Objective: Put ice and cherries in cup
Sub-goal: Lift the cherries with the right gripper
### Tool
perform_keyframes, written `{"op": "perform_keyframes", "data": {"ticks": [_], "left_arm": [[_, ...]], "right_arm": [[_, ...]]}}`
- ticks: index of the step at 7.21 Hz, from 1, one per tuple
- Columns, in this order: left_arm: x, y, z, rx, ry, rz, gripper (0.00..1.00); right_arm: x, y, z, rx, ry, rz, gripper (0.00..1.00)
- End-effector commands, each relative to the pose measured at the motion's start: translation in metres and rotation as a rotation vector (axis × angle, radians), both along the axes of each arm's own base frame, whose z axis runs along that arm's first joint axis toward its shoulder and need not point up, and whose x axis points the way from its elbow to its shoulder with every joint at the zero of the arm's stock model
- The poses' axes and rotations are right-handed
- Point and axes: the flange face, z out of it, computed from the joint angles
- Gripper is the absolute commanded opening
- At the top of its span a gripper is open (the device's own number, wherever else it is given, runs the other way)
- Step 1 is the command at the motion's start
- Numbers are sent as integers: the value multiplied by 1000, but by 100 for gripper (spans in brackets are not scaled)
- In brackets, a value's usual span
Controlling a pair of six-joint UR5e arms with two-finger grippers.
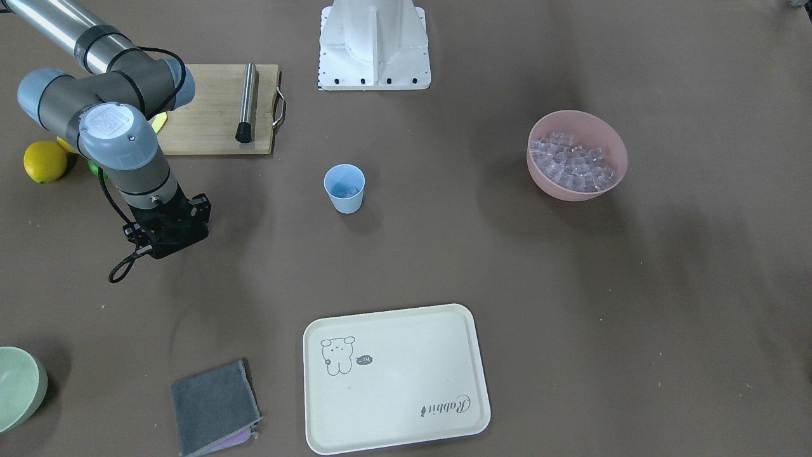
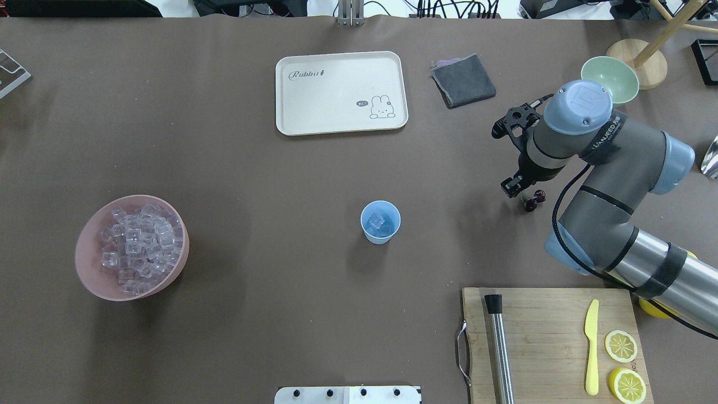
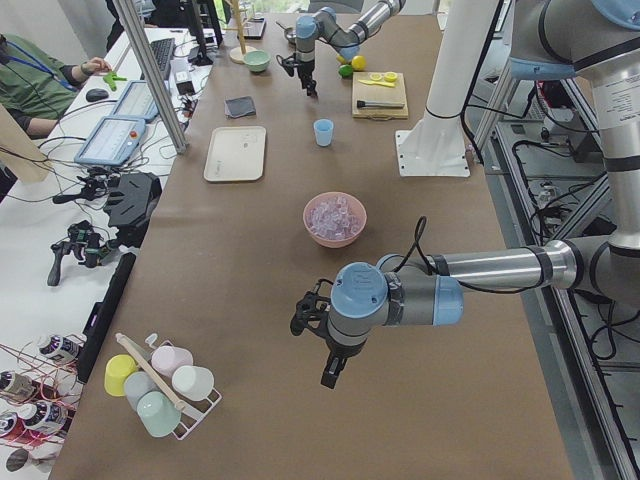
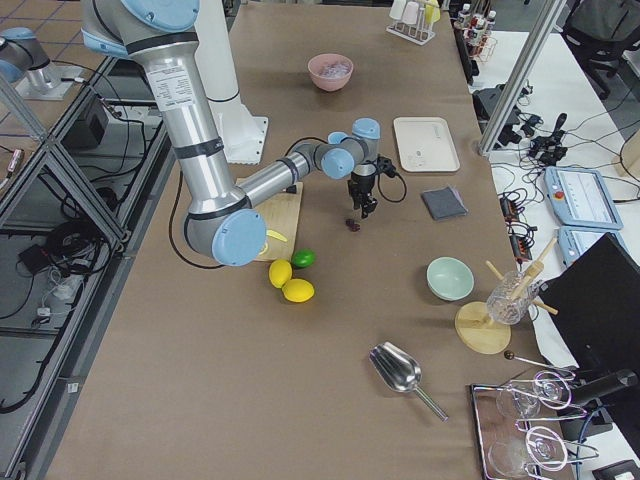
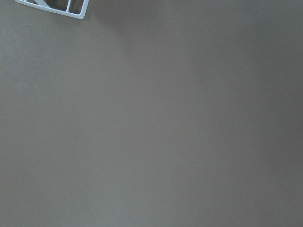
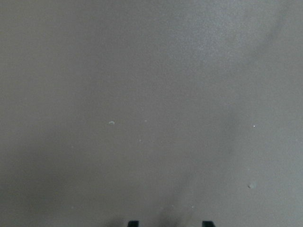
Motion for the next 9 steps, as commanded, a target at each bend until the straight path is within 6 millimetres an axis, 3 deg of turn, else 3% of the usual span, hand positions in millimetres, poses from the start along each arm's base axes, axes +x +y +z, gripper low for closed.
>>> {"op": "perform_keyframes", "data": {"ticks": [1,4,9], "left_arm": [[0,0,0,11,-1,0,99],[0,-1,-2,17,-2,1,99],[0,-2,-3,19,-2,1,99]], "right_arm": [[4,1,13,-4,-7,4,54],[4,3,17,-14,-8,2,45],[1,2,22,-20,0,1,42]]}}
